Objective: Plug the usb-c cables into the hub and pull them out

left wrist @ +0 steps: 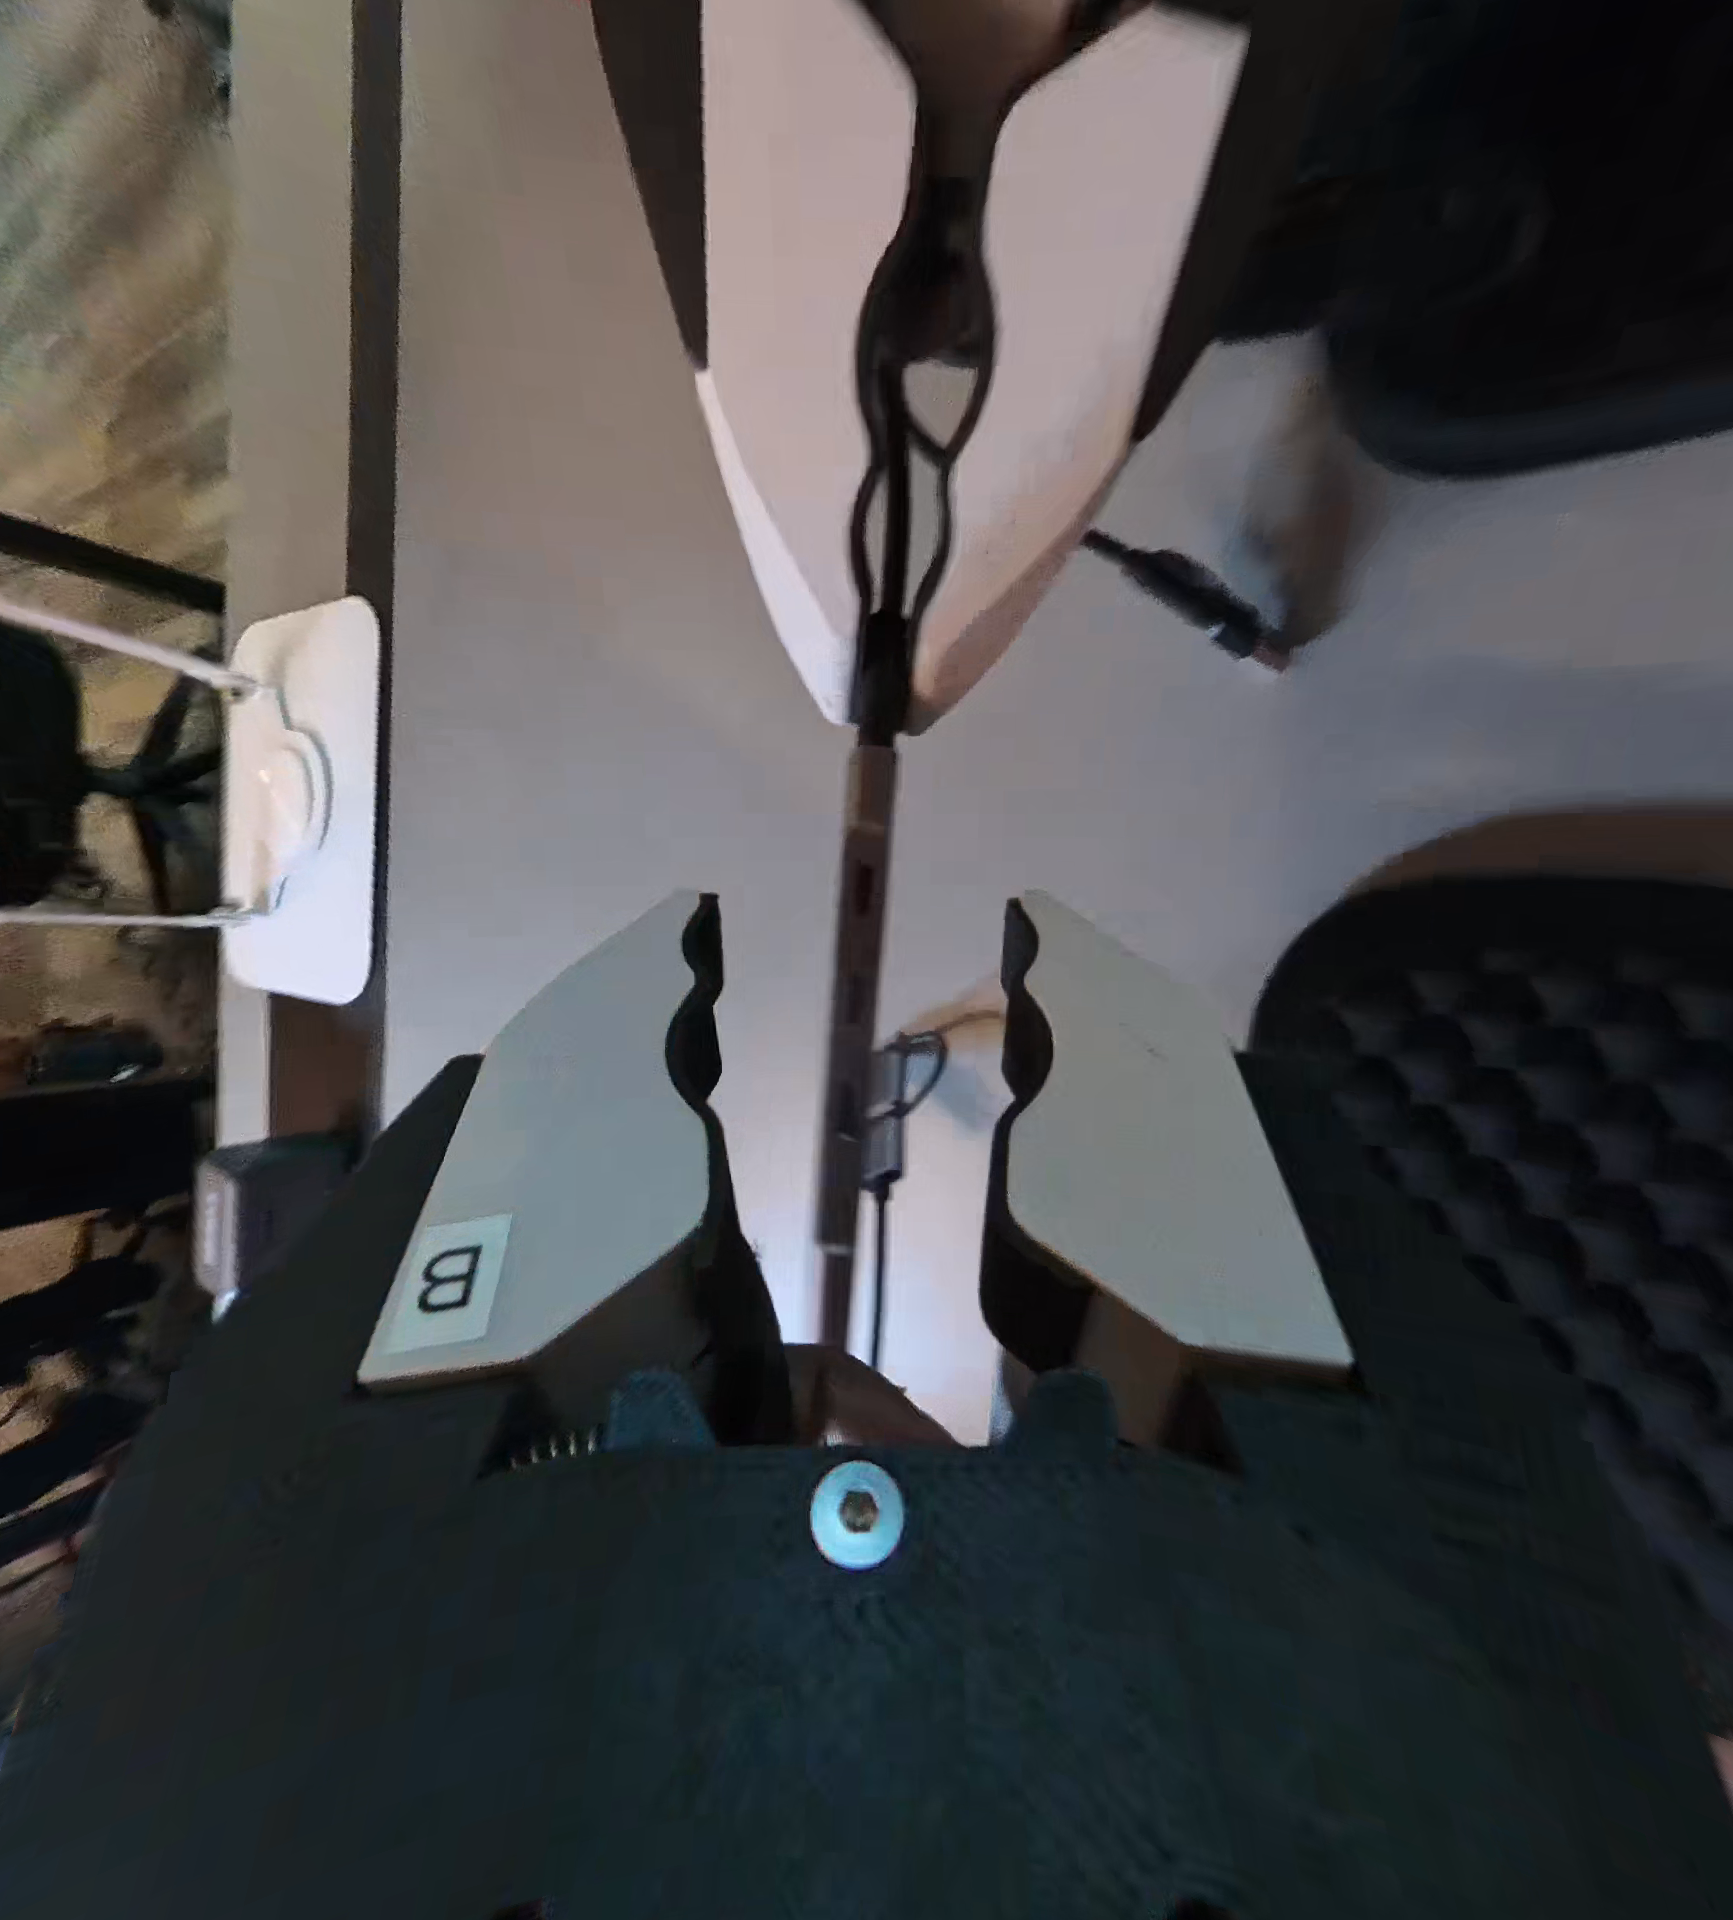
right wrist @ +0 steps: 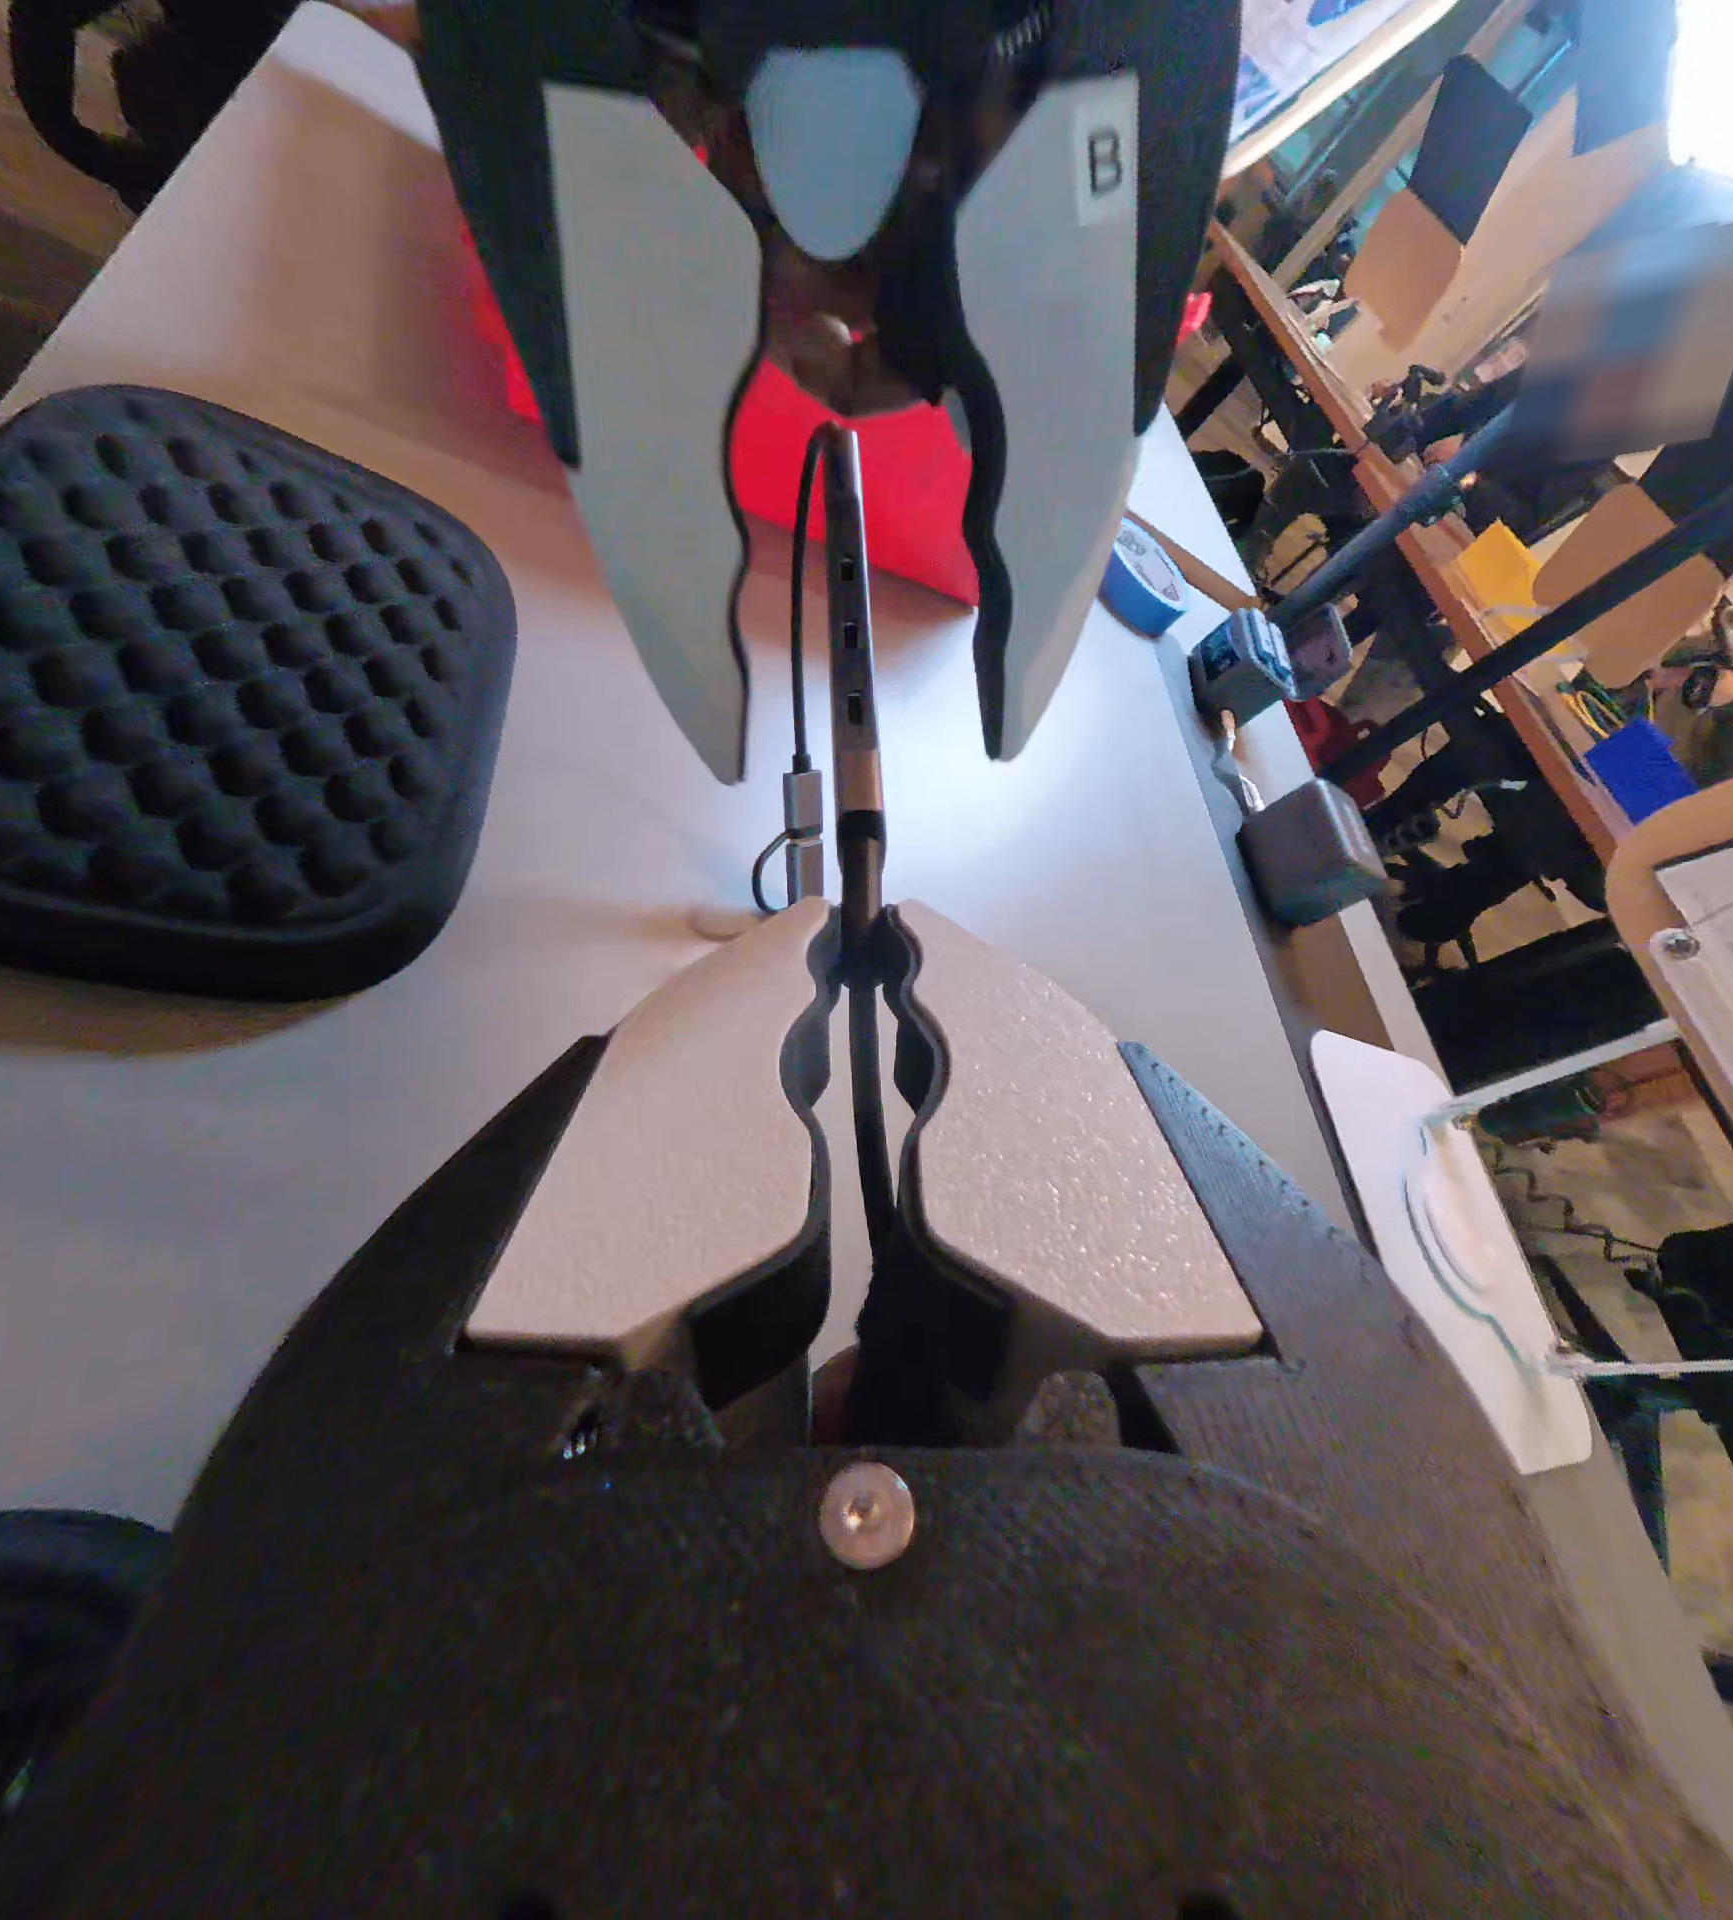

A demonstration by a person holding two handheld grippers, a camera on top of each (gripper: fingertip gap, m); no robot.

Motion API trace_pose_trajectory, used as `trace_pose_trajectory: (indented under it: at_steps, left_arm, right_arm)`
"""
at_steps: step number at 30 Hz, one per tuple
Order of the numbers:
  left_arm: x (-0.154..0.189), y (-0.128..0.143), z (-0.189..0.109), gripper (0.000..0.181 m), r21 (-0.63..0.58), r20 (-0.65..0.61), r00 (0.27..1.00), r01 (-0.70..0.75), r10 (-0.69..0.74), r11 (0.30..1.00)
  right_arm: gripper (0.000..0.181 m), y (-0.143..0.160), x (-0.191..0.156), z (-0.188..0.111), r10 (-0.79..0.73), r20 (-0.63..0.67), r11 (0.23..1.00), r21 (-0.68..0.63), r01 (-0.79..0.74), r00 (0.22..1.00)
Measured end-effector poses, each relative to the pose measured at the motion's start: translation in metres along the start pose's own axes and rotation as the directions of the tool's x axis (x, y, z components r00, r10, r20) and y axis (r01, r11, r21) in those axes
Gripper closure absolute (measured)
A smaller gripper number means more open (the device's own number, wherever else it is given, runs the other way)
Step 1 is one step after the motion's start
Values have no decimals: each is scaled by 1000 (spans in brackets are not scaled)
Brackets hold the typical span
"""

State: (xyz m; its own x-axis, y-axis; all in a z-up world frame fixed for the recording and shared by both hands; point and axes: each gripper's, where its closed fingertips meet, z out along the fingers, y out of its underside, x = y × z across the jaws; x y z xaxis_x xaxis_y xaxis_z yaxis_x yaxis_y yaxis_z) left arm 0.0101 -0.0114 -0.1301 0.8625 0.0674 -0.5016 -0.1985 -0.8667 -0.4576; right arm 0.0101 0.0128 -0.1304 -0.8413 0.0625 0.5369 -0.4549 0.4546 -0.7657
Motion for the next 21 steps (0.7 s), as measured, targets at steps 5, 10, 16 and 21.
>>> trace_pose_trajectory:
  at_steps: [5, 10, 16, 21]
  left_arm:
    - [6, 12, 19, 171, -11, -3, 1000, -21, 21, 1000]
    - [23, 34, 34, 171, -102, -46, 999, -5, 1, 995]
    - [35, 40, 43, 172, 44, -4, 997, 73, -72, 996]
    - [47, 40, 56, 172, 52, 207, 978, -3, -8, 999]
  right_arm:
    - [175, 5, -5, 5, -36, -9, 999, -24, 36, 999]
    - [175, 15, -21, 20, -112, 30, 989, -92, 115, 993]
    - [174, 25, -34, 25, -180, 27, 972, -150, 182, 983]
    - [175, 39, -48, 20, -392, -29, 885, -284, 368, 920]
